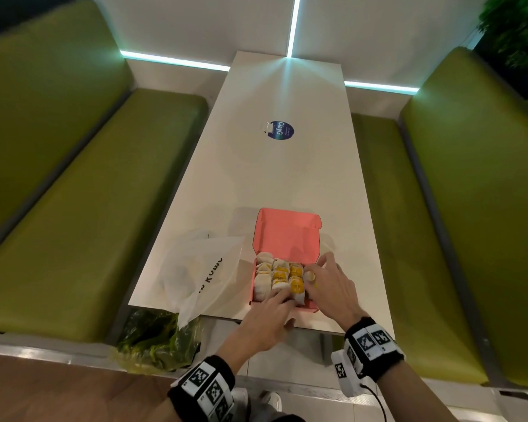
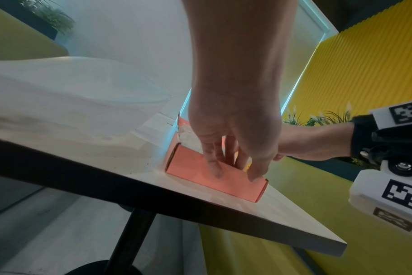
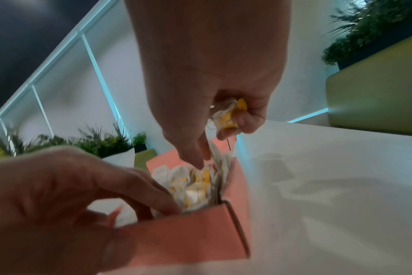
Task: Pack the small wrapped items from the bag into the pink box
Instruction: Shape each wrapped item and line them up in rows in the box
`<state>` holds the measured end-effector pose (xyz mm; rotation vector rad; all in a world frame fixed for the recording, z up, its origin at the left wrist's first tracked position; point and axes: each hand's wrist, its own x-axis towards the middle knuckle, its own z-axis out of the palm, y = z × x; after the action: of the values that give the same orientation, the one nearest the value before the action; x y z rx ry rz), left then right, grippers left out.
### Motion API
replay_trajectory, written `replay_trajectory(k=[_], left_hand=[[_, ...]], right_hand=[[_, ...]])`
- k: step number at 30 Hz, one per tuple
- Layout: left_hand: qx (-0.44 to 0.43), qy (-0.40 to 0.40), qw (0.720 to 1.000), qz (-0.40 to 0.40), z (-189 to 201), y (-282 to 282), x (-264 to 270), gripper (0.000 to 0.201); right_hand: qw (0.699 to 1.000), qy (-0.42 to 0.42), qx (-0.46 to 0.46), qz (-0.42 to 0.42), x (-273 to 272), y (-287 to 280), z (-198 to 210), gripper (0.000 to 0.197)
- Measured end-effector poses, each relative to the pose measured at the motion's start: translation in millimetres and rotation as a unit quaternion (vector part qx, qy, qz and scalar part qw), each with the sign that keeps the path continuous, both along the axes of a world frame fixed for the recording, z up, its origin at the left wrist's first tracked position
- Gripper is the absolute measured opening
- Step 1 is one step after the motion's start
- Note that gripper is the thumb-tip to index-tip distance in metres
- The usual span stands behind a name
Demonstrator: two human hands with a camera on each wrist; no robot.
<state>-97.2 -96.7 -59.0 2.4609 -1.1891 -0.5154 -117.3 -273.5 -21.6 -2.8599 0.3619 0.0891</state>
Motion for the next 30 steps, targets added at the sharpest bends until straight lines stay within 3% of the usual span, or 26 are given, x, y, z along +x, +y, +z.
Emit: replay_trajectory(k=[2,4,7,10,12,13,17,20,22,24,25,30], left_hand=[[-0.029,0.004,1.000,0.007,5.4,1.4,0.4,0.039],[-0.085,0.004,0.996,0.025,15.9,1.2,2.1,0.040],[-0.209,0.035,0.972,0.097,37.9,-1.3,6.5,0.033],[-0.298,0.094,0.936,0.162,53.2,-4.0,12.9,0.027],[-0.310,0.096,0.932,0.161,59.6,-3.7,16.8,0.030],[-0.302,0.094,0.937,0.151,62.5,-3.0,18.0,0.034],[-0.286,0.081,0.944,0.143,59.6,-1.5,19.6,0.030],[-0.320,0.068,0.928,0.178,54.4,-3.8,19.7,0.019],[-0.365,0.097,0.897,0.229,60.3,-4.6,19.3,0.004],[-0.396,0.119,0.869,0.272,64.7,-2.3,20.8,0.010],[-0.402,0.124,0.864,0.277,65.4,-0.1,22.4,0.012],[-0.400,0.072,0.886,0.221,59.4,6.4,28.1,0.018]], right_hand=[[0.995,-0.056,0.077,-0.043,-1.3,2.9,10.0,0.026],[0.960,-0.132,0.226,-0.095,-1.6,8.9,21.9,0.034],[0.826,-0.200,0.501,-0.166,0.5,23.3,35.7,0.039],[0.697,-0.202,0.654,-0.214,3.3,36.7,51.0,0.042],[0.639,-0.188,0.714,-0.214,4.1,43.3,59.0,0.042],[0.629,-0.177,0.727,-0.210,4.7,45.7,59.8,0.043],[0.637,-0.157,0.728,-0.201,7.4,55.2,59.6,0.049],[0.650,-0.165,0.716,-0.196,11.0,58.2,55.8,0.041],[0.692,-0.155,0.684,-0.172,9.3,56.4,49.8,0.033],[0.735,-0.143,0.643,-0.160,3.5,52.9,42.7,0.025],[0.742,-0.138,0.633,-0.169,1.3,51.0,40.6,0.022],[0.746,-0.123,0.622,-0.202,-1.1,47.9,43.9,0.021]])
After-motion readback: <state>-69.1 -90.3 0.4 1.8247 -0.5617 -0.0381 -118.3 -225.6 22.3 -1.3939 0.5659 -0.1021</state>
